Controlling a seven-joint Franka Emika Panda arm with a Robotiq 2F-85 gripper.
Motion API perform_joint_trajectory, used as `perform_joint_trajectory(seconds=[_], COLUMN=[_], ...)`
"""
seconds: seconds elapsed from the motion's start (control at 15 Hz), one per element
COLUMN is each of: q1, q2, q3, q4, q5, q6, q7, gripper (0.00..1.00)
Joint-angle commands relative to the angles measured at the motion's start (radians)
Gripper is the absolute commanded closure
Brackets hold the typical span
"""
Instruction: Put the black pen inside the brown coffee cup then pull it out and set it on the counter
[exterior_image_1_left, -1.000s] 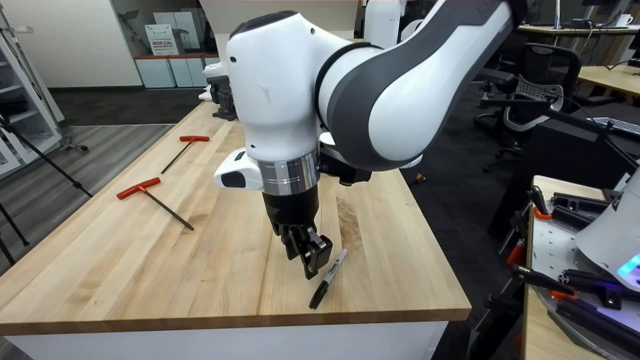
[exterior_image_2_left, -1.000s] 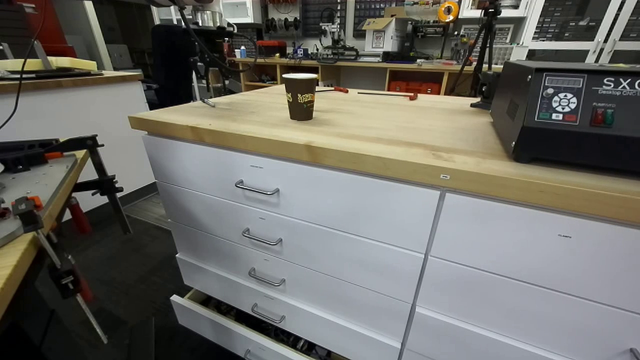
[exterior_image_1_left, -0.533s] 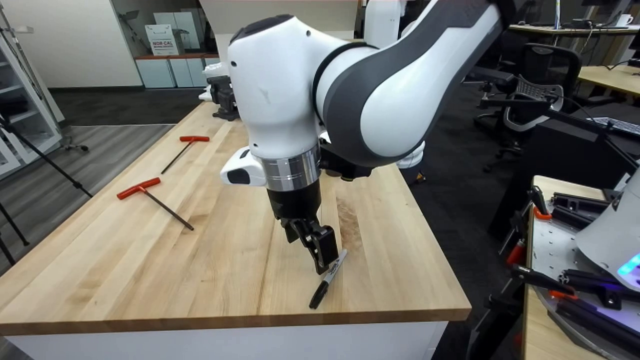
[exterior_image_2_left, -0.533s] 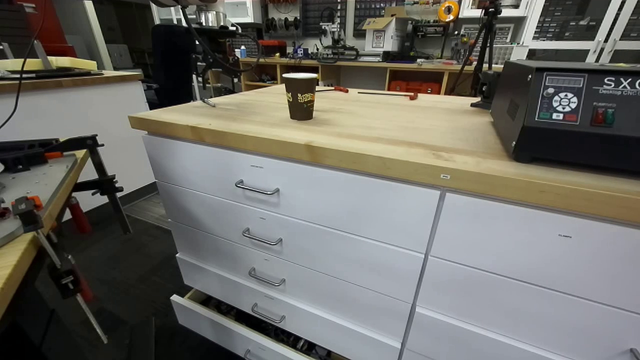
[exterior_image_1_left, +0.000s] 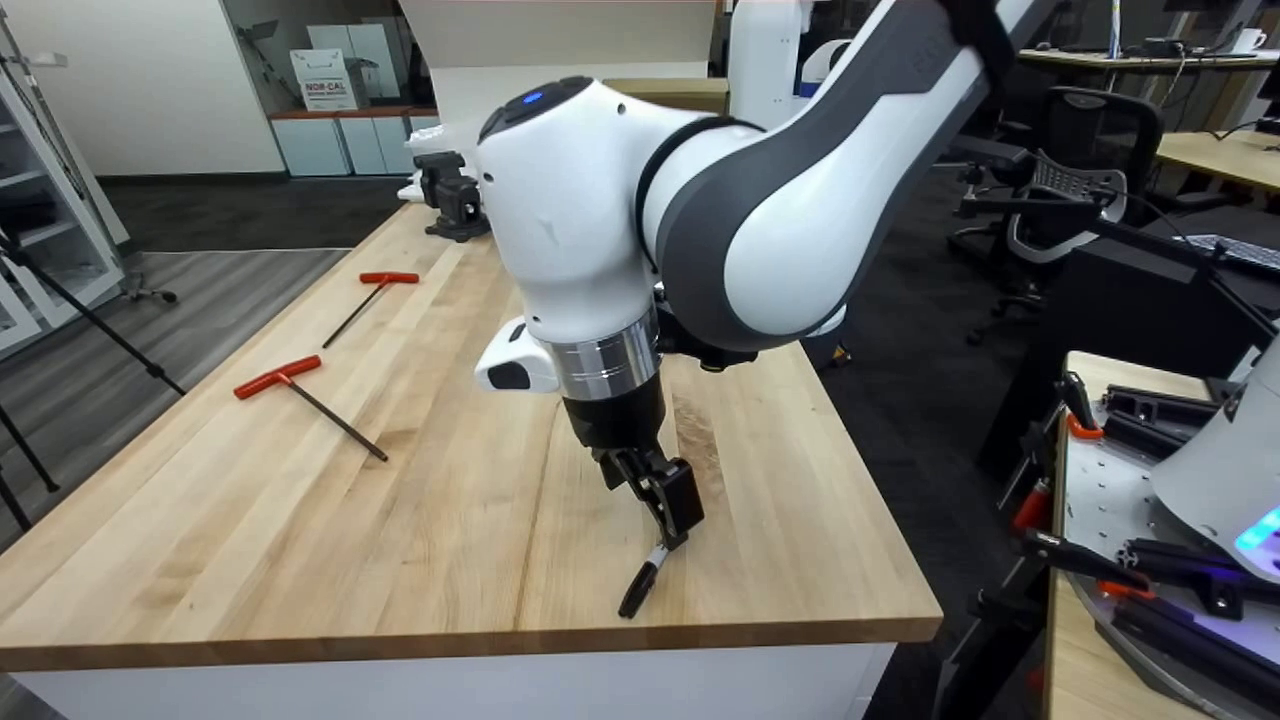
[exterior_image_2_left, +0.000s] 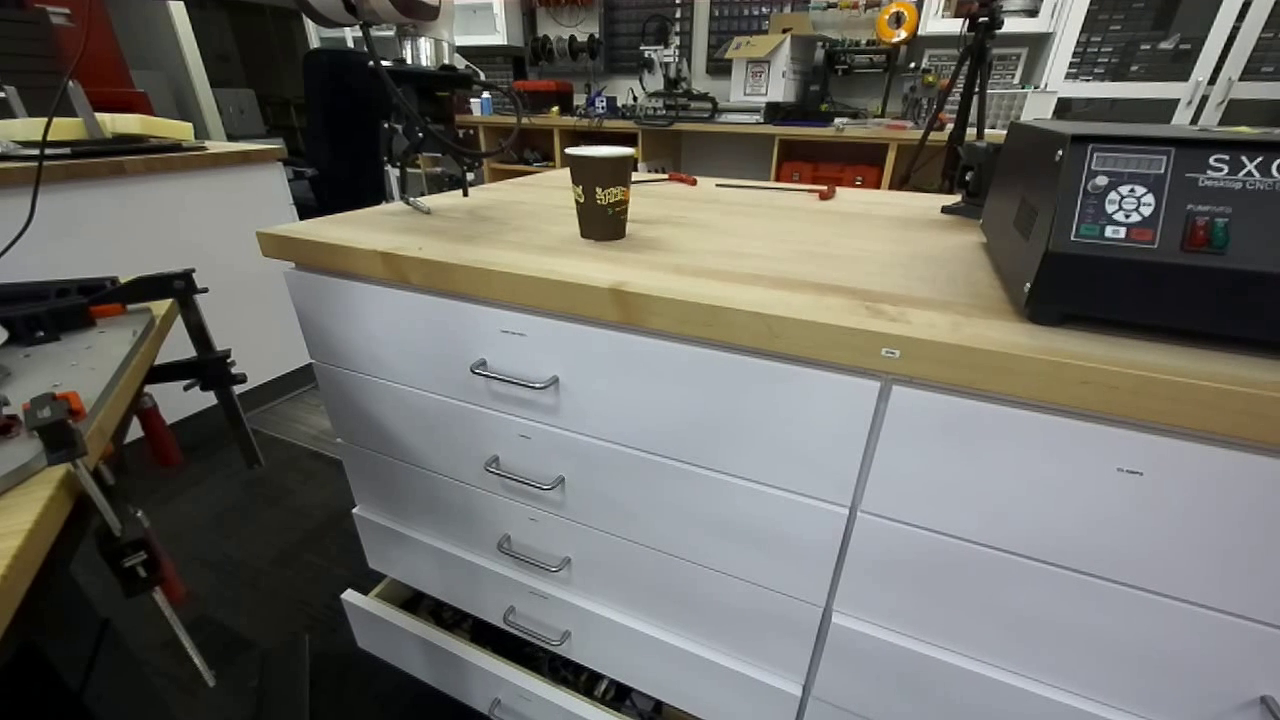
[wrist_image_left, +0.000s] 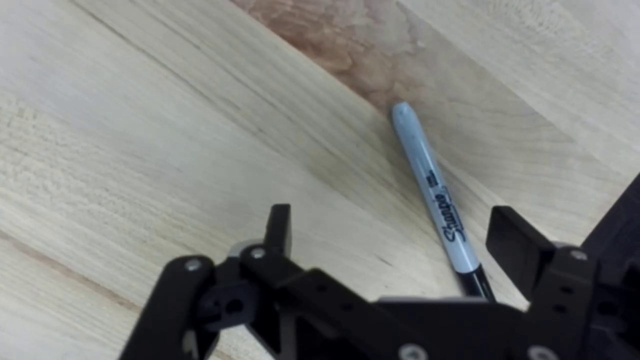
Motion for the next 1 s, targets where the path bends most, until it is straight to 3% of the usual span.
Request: perform_joint_trajectory(seconds=[0.0, 0.07, 0.73, 0.93], q1=[-0.004, -0.004, -0.007, -0.008], q2=[-0.014, -0.015, -0.020, -0.034], q3=[0.004, 0.005, 0.005, 0.008], q4=[-0.018, -0.019, -0.034, -0.028], q5=[0.005, 0.005, 0.003, 0.008], q6=[-0.040, -0.046, -0.042, -0.064], q7=[0.024, 0.024, 0.024, 0.021], gripper=[0.25, 0.26, 0.93, 0.98])
